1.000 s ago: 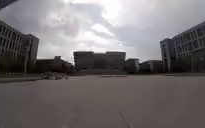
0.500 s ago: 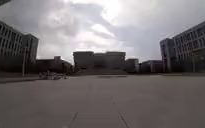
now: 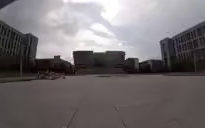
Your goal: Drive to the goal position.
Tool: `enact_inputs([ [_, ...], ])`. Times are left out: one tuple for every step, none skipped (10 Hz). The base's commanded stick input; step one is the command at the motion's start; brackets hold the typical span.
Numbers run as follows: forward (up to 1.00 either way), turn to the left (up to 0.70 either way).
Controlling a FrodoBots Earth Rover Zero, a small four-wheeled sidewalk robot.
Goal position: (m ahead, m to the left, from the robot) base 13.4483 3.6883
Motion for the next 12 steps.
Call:
enact_inputs([
  [0.7,0.0],
  [0.7,0.0],
  [0.7,0.0],
  [0.7,0.0],
  [0.7,0.0],
  [0.7,0.0],
  [0.7,0.0],
  [0.7,0.0],
  [0.7,0.0],
  [0.7,0.0],
  [0.7,0.0],
  [0.7,0.0],
])
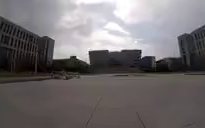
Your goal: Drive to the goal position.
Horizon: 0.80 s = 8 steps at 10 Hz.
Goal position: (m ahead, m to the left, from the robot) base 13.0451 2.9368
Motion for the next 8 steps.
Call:
enact_inputs([
  [0.7,0.0],
  [0.7,0.0],
  [0.7,0.0],
  [0.7,-0.07],
  [0.7,-0.28],
  [0.7,0.0],
  [0.7,0.0],
  [0.7,0.0],
])
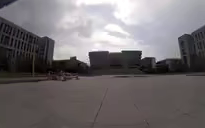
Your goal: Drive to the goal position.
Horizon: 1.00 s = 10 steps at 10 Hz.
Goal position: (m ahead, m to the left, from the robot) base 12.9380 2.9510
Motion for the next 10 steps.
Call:
enact_inputs([
  [0.7,0.0],
  [0.7,0.0],
  [0.7,0.0],
  [0.7,0.0],
  [0.7,0.0],
  [0.7,0.0],
  [0.7,0.0],
  [0.7,0.0],
  [0.7,0.0],
  [0.7,0.0],
])
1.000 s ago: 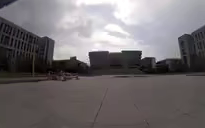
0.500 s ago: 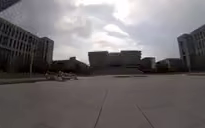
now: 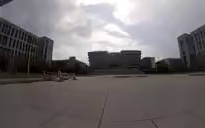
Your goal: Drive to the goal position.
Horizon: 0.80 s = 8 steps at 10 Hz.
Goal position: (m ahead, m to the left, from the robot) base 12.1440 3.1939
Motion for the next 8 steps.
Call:
enact_inputs([
  [0.7,0.0],
  [0.7,0.0],
  [0.7,0.0],
  [0.7,0.0],
  [0.7,0.0],
  [0.7,0.0],
  [0.7,0.0],
  [0.7,0.0],
])
